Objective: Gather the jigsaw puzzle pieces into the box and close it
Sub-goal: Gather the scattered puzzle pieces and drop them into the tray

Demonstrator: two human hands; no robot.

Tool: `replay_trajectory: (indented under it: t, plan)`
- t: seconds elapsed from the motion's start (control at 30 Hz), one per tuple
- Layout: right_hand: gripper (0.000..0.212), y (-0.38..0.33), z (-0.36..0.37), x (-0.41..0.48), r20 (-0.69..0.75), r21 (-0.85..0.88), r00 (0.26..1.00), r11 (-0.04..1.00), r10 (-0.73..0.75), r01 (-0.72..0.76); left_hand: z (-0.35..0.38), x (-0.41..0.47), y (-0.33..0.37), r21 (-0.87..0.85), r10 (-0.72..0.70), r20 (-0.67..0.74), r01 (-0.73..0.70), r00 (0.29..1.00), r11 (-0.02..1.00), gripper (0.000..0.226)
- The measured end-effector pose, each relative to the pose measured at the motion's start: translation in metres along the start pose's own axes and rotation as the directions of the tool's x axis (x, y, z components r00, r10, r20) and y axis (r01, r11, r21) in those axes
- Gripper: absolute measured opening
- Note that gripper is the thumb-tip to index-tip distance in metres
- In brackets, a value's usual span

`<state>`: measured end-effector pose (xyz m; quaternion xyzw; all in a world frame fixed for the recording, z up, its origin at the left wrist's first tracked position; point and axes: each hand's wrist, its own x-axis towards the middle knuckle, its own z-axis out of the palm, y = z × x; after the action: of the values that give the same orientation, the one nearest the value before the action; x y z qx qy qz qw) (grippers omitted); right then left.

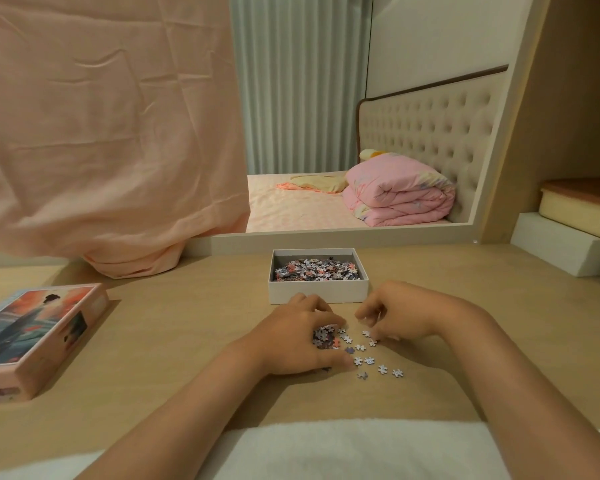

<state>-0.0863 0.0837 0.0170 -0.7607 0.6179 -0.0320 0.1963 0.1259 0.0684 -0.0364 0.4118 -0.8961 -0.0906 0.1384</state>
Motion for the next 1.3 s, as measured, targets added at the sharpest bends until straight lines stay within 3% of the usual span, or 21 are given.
replay_trajectory:
  t: [0.1, 0.2, 0.3, 0.4, 0.53, 0.7, 0.8, 0.87, 0.97, 1.13, 1.2, 1.3]
  plan:
    - [0.068, 0.004, -0.006, -0.008, 0.094, 0.003, 0.993, 0.997, 0.076, -0.077, 0.004, 0.000, 0.008, 0.080, -0.001, 0.039, -0.002, 0.999, 0.997, 0.085]
    - [0.082, 0.005, -0.006, -0.013, 0.190, -0.097, 0.969, 0.985, 0.156, -0.140, 0.012, 0.003, 0.018, 0.126, 0.028, 0.037, -0.032, 0.999, 0.991, 0.088]
    - [0.061, 0.005, -0.002, -0.007, 0.178, -0.104, 0.967, 0.980, 0.183, -0.167, 0.013, 0.007, 0.021, 0.083, 0.048, -0.024, -0.046, 0.999, 0.996, 0.065]
    - [0.028, 0.005, 0.005, 0.001, 0.164, 0.102, 0.982, 0.988, 0.098, -0.116, 0.010, 0.010, 0.015, -0.007, 0.044, -0.051, -0.044, 0.998, 0.999, 0.040]
    - [0.009, -0.005, 0.020, 0.012, 0.066, 0.251, 0.998, 0.968, -0.009, -0.008, 0.004, 0.008, 0.000, -0.083, 0.020, -0.045, -0.024, 0.999, 0.996, 0.035]
    - [0.016, 0.003, 0.008, 0.008, 0.048, 0.274, 0.997, 0.961, -0.061, 0.046, -0.010, -0.002, -0.022, -0.053, -0.032, -0.045, 0.029, 0.999, 0.998, 0.061]
    - [0.035, 0.010, 0.001, -0.003, 0.233, 0.204, 0.972, 0.977, 0.018, -0.067, -0.019, -0.010, -0.032, 0.091, -0.145, 0.151, 0.133, 0.978, 0.987, 0.085]
    - [0.034, 0.008, 0.003, -0.004, 0.274, 0.181, 0.961, 0.979, 0.045, -0.098, -0.020, -0.013, -0.039, 0.097, -0.165, 0.213, 0.147, 0.963, 0.984, 0.084]
    - [0.019, 0.001, 0.012, 0.004, 0.163, 0.221, 0.987, 0.974, 0.017, -0.053, -0.019, -0.012, -0.042, -0.023, -0.131, 0.145, 0.136, 0.981, 0.991, 0.066]
    - [0.009, -0.011, 0.025, 0.016, -0.033, 0.291, 0.998, 0.955, -0.044, 0.052, -0.014, -0.008, -0.032, -0.073, -0.059, 0.040, 0.061, 0.997, 0.995, 0.047]
    - [0.012, -0.008, 0.023, 0.016, -0.088, 0.297, 0.996, 0.953, -0.034, 0.059, -0.023, -0.010, -0.031, -0.107, -0.094, 0.069, 0.101, 0.993, 0.989, 0.062]
    - [0.025, -0.005, 0.023, 0.016, -0.157, 0.182, 0.987, 0.981, -0.038, 0.067, -0.036, -0.019, -0.036, -0.017, -0.214, 0.245, 0.225, 0.946, 0.974, 0.107]
